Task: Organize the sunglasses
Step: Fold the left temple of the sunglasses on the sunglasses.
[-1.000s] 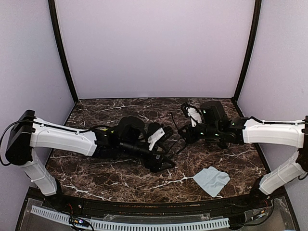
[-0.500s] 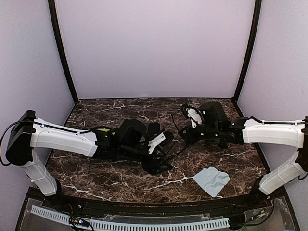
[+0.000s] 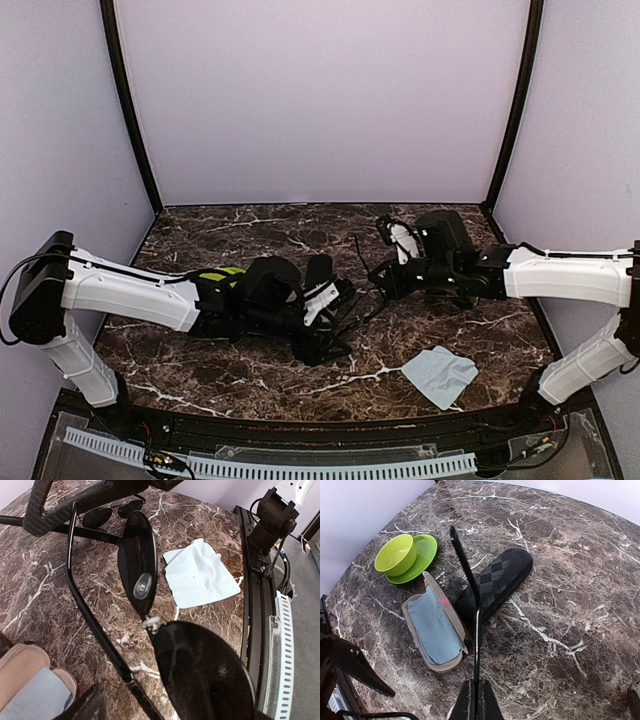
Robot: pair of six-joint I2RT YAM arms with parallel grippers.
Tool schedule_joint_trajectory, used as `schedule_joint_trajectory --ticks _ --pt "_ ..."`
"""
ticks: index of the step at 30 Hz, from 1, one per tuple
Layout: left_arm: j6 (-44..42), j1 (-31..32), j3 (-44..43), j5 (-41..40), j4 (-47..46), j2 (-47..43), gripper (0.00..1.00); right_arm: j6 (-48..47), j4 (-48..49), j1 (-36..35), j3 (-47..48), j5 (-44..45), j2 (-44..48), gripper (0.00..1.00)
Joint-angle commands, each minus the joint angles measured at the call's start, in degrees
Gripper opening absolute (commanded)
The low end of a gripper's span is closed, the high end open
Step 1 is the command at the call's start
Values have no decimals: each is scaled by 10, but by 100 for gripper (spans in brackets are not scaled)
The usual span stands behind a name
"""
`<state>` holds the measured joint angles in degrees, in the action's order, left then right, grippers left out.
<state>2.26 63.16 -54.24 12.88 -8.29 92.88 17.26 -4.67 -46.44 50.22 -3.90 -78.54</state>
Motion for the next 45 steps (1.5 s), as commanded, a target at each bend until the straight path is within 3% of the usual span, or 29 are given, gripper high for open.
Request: schedule_joint_trajectory --ticks 1,5,16,26,39,45 --pt "-26 7 34 -47 -33 -48 82 10 21 3 -10 -7 7 0" --pt "-82 24 40 -85 -41 -65 93 15 18 3 -6 -15 -4 0" --pt "-180 65 -25 -197 -25 5 94 31 27 1 -5 -39 -22 0" --pt "-203 91 -63 -260 -13 48 83 38 33 1 -6 -47 -34 0" --pt "-183 106 -48 -312 -34 52 63 39 12 1 0 -34 -32 0" --pt "-162 107 -27 -341 -60 47 60 41 11 5 -3 -43 -27 0"
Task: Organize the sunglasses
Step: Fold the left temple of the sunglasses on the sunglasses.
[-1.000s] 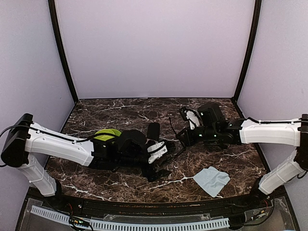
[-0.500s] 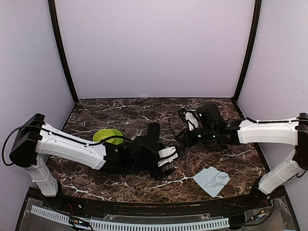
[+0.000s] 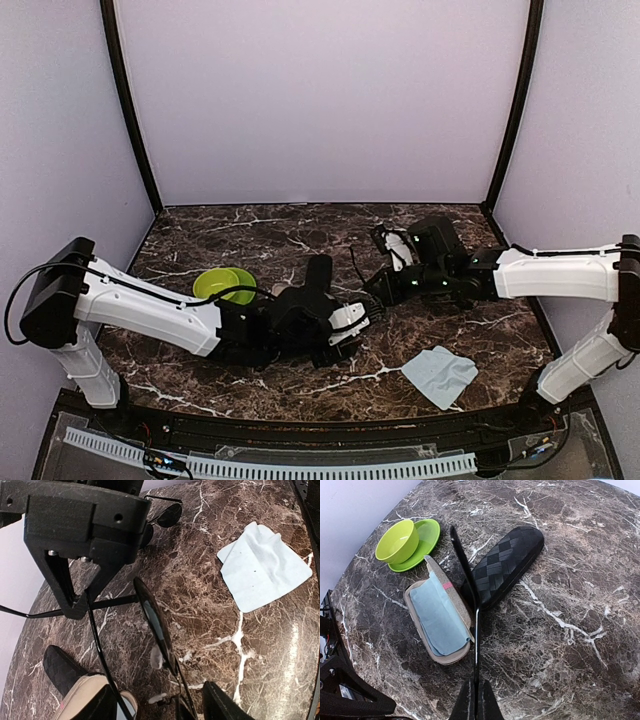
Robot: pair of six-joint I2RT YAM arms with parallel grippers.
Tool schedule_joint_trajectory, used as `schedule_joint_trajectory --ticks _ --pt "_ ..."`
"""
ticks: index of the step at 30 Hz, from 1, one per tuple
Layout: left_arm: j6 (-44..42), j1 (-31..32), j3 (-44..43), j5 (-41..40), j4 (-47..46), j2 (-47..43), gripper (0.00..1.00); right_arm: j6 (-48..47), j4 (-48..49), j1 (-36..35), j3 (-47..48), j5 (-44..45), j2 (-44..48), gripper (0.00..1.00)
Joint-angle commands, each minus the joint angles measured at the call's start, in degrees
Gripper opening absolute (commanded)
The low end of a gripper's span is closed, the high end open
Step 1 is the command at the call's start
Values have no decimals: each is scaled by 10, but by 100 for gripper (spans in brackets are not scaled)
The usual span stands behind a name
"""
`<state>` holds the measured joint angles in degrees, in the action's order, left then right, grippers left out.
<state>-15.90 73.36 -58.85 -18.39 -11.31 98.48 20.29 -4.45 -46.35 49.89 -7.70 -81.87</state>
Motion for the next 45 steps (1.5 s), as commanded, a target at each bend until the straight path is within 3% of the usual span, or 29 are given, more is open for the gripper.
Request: schedule_joint_trajectory --ticks 1,13,25,35,45 --pt "23 4 23 -34 -34 -10 60 12 9 5 0 -8 7 0" --pt "33 5 49 -45 -62 -15 57 44 14 18 1 -26 9 0" --pt "19 4 67 -41 -77 -19 48 88 23 39 -12 -69 15 0" --pt "17 4 78 -35 -89 -30 49 69 19 42 -15 -83 10 0" --pt "-28 5 101 12 -96 -49 44 27 0 42 -9 -122 2 0"
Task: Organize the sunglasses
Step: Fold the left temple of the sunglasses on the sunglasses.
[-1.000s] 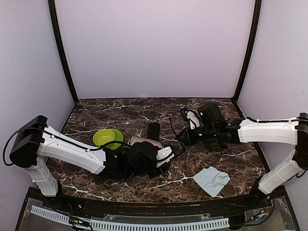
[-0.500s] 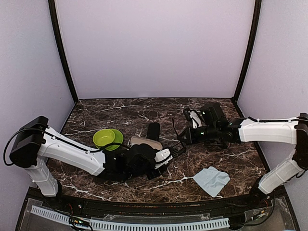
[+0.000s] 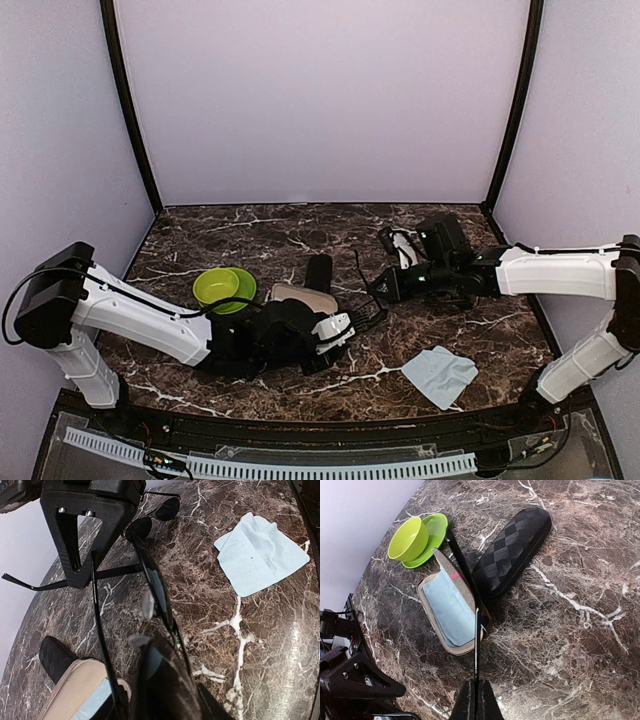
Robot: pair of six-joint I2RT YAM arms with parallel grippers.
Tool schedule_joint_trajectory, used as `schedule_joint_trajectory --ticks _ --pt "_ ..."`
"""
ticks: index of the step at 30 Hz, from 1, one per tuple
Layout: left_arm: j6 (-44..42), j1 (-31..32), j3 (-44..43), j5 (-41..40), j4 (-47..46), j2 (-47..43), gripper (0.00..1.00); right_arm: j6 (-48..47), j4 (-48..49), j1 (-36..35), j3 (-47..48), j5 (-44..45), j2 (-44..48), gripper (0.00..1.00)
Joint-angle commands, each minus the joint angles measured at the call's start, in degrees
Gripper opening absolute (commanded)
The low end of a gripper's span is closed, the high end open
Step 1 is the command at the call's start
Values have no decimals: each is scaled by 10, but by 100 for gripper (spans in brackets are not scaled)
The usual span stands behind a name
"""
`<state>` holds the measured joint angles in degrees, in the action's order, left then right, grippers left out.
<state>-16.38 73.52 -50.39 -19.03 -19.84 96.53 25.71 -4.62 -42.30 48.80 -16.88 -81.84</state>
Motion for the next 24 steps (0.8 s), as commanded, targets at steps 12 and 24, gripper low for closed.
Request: schedule_joint_trajectory --ticks 12,24 --pt "-17 2 38 -25 -50 -45 77 -48 -6 2 8 -24 -9 0" --pt "-10 5 -4 57 -24 -35 91 -44 -6 -12 12 -4 -23 0"
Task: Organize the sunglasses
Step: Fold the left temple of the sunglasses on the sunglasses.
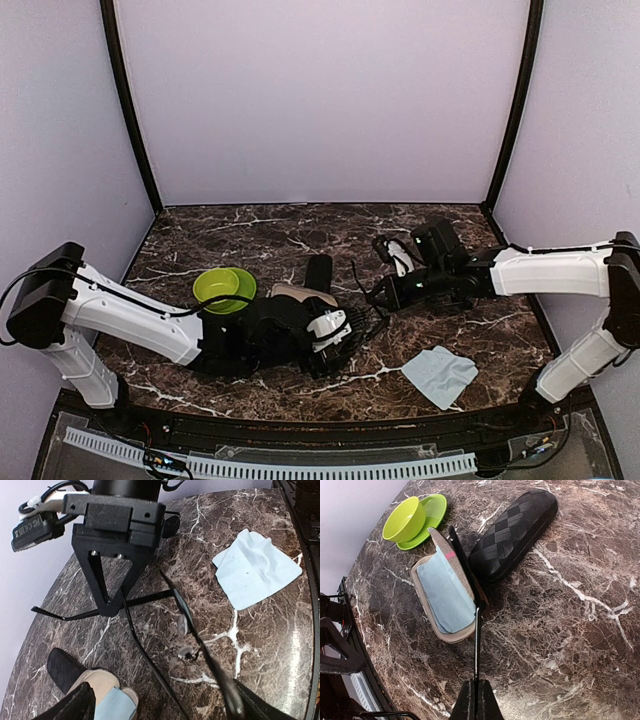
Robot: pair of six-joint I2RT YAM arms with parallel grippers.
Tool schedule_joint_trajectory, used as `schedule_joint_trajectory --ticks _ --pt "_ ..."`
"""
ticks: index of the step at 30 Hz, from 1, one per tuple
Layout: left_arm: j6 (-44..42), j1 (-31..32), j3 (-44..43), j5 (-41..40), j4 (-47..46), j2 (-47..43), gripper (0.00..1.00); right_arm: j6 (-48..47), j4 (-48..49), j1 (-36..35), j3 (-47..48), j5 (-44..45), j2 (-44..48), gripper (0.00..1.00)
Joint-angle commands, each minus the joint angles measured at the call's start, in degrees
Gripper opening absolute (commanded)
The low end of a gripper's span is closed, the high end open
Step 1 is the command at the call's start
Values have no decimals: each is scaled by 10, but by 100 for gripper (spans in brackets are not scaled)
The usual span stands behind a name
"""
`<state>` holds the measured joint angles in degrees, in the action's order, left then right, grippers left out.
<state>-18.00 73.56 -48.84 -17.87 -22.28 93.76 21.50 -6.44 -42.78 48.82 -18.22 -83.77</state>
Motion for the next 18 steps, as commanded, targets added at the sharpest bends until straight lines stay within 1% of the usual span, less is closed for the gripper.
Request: schedule_joint_trajectory --ticks 1,4,13,18 --pt "9 5 -22 56 2 -6 92 -2 12 -7 11 10 -3 0" --pt "17 5 -29 88 9 0 92 -2 13 -7 10 12 -3 0" --pt "34 5 -58 74 12 42 91 1 16 -11 13 12 -1 0" --pt "38 4 -66 79 11 55 85 3 16 -12 10 14 2 0"
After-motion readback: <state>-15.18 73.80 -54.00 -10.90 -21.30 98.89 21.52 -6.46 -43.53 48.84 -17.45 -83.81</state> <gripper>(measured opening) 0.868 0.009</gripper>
